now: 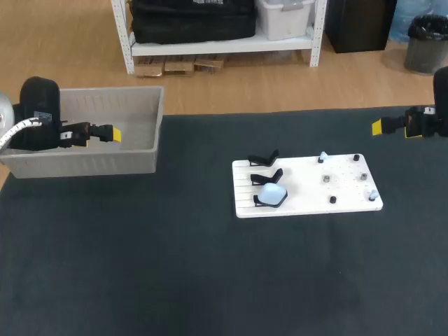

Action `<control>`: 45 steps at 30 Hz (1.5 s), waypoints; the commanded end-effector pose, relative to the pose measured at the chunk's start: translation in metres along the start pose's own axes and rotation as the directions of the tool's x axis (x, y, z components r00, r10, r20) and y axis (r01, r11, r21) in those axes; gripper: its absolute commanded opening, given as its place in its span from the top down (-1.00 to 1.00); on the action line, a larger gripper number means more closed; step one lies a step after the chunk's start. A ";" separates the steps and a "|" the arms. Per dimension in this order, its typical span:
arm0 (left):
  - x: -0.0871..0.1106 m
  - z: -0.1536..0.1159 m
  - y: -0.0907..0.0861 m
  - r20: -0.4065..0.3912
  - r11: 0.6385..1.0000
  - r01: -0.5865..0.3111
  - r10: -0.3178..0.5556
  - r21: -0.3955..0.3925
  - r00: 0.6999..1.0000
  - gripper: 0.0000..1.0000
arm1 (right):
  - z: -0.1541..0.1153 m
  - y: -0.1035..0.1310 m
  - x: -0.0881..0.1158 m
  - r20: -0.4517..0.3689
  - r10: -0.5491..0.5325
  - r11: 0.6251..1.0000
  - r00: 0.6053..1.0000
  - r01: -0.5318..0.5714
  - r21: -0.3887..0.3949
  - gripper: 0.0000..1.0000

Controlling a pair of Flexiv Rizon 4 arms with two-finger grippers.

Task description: Pick up each earbud case from the left stands, insert the matching earbuds, close the lid, and place the case in the box.

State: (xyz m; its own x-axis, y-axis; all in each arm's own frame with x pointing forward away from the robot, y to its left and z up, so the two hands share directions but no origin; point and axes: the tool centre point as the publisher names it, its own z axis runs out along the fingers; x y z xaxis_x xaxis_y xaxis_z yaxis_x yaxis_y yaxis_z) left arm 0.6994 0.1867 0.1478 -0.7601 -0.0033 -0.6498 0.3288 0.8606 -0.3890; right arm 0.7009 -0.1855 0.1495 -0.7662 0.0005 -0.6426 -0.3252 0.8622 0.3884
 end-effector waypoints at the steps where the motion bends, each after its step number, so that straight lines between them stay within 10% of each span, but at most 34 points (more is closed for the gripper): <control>1: -0.001 0.000 -0.002 -0.007 1.000 0.002 -0.002 -0.008 1.000 -1.00 | 0.000 0.000 0.000 -0.001 -0.001 1.000 1.000 0.001 0.000 -1.00; 19: -0.003 0.001 -0.004 -0.042 1.000 -0.006 0.005 -0.021 0.999 -1.00 | 0.000 0.000 0.000 -0.001 -0.001 1.000 1.000 0.001 0.000 -1.00; 26: -0.019 0.004 -0.033 -0.011 0.972 -0.221 0.222 0.078 0.975 -1.00 | 0.000 0.000 0.000 -0.001 -0.001 1.000 1.000 0.001 0.000 -1.00; 36: -0.023 0.020 -0.092 0.032 0.760 -0.585 0.602 0.284 0.798 -1.00 | 0.000 0.000 0.000 -0.001 -0.001 1.000 1.000 0.001 0.000 -1.00; 45: -0.007 0.044 -0.126 0.124 0.586 -0.693 0.719 0.420 0.684 -1.00 | 0.000 0.000 0.000 -0.001 -0.001 1.000 1.000 0.001 0.000 -1.00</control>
State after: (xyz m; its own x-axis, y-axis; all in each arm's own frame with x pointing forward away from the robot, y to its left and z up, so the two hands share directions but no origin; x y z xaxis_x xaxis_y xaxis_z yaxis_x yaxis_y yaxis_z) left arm 0.6814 0.0622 0.1803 -0.3486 0.5368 -0.7683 0.8795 0.4707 -0.0701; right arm 0.7010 -0.1855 0.1495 -0.7662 0.0004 -0.6426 -0.3252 0.8623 0.3883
